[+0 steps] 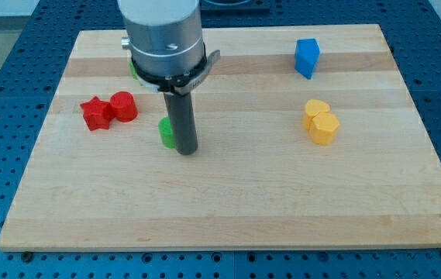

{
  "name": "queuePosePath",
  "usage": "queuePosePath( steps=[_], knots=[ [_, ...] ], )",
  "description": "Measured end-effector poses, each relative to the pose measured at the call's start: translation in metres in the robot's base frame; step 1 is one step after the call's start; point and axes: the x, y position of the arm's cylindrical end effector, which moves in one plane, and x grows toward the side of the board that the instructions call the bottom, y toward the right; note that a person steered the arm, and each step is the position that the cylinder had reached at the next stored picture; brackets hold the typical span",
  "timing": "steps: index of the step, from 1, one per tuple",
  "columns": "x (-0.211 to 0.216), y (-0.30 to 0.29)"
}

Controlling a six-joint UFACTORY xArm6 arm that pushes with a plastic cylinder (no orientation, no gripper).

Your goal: Push the green circle into the green star

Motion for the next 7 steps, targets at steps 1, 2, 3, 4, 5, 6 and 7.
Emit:
queuePosePath(
  steps=[1, 2, 3, 4, 5, 6, 7],
  knots=[
    [-0.006, 0.0],
    [-0.006, -0.002],
    [-0.004, -0.014],
    [-0.004, -0.028],
    [-0.004, -0.042],
    [-0.004, -0.051],
    [-0.02, -0.05]
  ],
)
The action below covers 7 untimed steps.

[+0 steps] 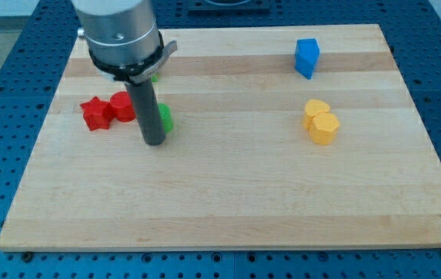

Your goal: Push the green circle into the green star

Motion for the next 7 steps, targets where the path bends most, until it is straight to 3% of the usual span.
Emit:
queuePosePath(
  steps=[4, 7],
  knots=[
    [-0.06, 0.021],
    [-0.061, 0.039]
  ],
)
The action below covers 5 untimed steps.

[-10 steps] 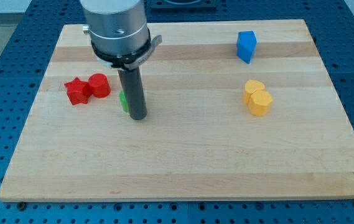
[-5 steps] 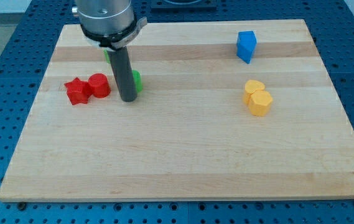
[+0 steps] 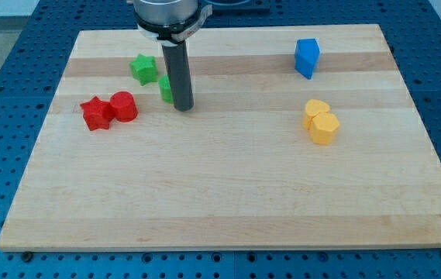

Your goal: Push the green circle into the green star

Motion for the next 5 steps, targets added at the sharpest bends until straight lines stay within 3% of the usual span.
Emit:
queuePosePath(
  steps=[3, 5],
  knots=[
    [-0.031, 0.007],
    [-0.016, 0.007]
  ],
)
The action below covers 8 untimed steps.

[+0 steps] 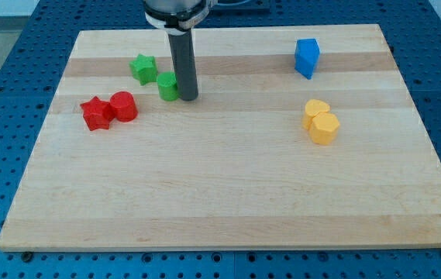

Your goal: Push the green circle into the green star

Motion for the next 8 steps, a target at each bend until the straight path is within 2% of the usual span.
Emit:
queuePosePath(
  steps=[8],
  knots=[
    [-0.021, -0.025]
  ],
)
